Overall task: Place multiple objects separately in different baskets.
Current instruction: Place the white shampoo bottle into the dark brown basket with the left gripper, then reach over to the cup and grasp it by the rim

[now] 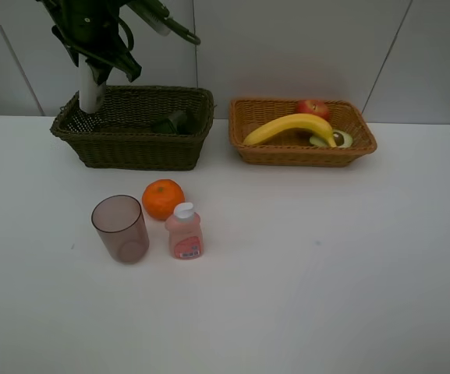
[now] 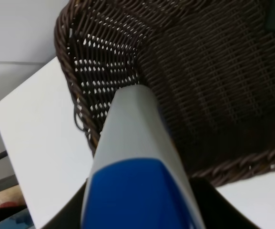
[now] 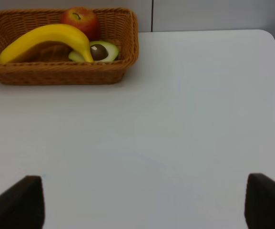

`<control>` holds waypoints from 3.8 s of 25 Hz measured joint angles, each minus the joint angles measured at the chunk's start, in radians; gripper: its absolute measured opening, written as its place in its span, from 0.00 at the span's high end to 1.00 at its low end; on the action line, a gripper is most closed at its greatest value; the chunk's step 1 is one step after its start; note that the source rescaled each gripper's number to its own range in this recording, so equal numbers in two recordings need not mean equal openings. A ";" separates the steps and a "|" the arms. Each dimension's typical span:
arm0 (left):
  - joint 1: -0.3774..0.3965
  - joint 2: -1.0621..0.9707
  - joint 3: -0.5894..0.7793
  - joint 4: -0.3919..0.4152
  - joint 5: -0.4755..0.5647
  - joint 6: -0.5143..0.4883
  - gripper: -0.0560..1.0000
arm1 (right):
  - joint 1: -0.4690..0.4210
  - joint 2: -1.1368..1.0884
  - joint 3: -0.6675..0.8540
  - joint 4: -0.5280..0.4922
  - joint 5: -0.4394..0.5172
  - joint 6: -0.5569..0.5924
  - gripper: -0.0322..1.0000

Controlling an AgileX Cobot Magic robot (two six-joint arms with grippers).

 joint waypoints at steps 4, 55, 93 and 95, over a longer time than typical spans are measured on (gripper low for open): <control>0.009 0.047 0.000 -0.015 -0.055 0.000 0.47 | 0.000 0.000 0.000 0.000 0.000 0.000 0.18; 0.036 0.140 -0.001 -0.118 -0.230 0.000 0.10 | 0.000 0.000 0.000 0.000 -0.001 0.000 0.18; 0.036 -0.046 -0.001 -0.271 -0.016 0.050 0.06 | 0.000 0.000 0.000 -0.001 -0.001 0.000 0.18; 0.036 -0.065 -0.001 -0.302 0.020 0.060 0.06 | 0.000 0.000 0.000 -0.001 -0.001 0.000 0.18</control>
